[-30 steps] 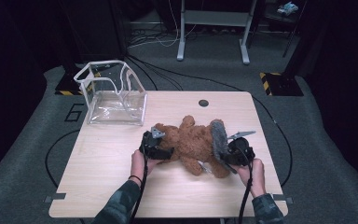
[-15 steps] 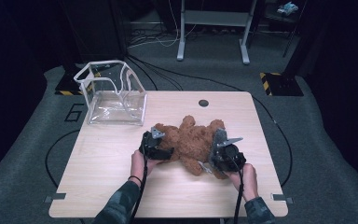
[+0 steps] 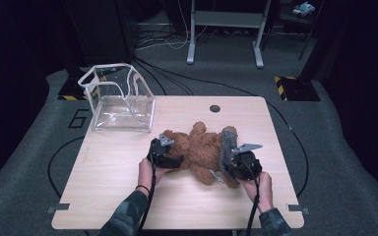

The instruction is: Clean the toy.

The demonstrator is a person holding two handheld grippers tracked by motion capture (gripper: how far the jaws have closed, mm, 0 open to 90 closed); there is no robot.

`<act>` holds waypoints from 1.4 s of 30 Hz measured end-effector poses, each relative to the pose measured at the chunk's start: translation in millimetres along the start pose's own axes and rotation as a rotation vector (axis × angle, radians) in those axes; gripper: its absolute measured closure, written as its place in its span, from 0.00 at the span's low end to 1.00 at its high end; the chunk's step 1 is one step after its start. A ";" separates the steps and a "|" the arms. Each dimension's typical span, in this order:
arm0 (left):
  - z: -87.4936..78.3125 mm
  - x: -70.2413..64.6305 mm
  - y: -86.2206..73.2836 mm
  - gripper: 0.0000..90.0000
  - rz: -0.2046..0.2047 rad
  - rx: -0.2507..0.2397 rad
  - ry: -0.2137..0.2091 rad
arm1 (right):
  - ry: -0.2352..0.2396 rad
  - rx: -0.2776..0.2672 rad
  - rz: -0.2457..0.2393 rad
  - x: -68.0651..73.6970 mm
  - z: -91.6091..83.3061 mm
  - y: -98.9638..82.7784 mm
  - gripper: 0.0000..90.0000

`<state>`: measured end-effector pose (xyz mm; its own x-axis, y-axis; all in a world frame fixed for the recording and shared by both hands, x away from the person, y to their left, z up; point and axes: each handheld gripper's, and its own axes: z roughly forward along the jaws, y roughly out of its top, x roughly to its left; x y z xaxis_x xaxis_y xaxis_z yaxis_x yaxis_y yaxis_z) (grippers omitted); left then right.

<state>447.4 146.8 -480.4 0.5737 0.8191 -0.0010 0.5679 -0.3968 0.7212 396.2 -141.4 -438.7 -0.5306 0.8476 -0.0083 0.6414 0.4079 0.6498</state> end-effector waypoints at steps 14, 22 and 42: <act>-0.1 -1.0 -0.3 0.23 -0.008 0.006 0.010 | -0.081 0.119 -0.048 3.0 10.3 -30.3 0.76; 0.6 -2.1 -0.1 0.23 -0.013 0.002 0.015 | -0.059 0.035 -0.015 8.5 -2.9 -23.6 0.75; 0.7 -2.6 1.0 0.23 -0.024 0.016 0.019 | -0.065 0.020 -0.069 14.1 -5.8 -34.8 0.76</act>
<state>446.9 143.9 -480.2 0.5486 0.8361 -0.0048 0.5905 -0.3833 0.7102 363.1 -145.6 -457.0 -0.5373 0.8371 -0.1026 0.6157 0.4725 0.6307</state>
